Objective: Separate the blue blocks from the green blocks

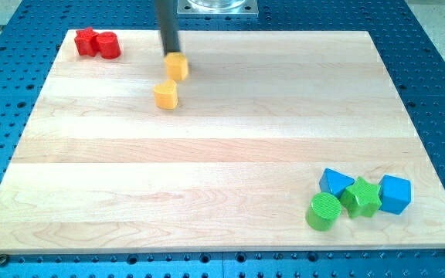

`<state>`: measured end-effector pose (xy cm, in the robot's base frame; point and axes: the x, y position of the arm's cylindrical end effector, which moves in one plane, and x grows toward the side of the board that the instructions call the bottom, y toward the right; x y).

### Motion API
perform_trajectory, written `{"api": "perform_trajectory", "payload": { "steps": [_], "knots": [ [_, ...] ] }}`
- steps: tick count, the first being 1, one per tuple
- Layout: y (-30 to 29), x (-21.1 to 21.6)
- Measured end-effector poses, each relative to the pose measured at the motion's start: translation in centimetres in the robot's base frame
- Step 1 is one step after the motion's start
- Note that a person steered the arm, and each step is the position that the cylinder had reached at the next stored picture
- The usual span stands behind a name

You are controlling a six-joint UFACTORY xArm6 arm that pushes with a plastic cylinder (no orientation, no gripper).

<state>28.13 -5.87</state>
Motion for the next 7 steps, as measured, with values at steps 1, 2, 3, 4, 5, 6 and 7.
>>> {"api": "perform_trajectory", "payload": {
  "steps": [1, 2, 3, 4, 5, 6, 7],
  "knots": [
    [-0.6, 3.9],
    [3.9, 4.8],
    [1.1, 5.7],
    [8.5, 7.1],
    [21.0, 9.7],
    [35.3, 14.5],
    [37.7, 22.5]
  ]
}}
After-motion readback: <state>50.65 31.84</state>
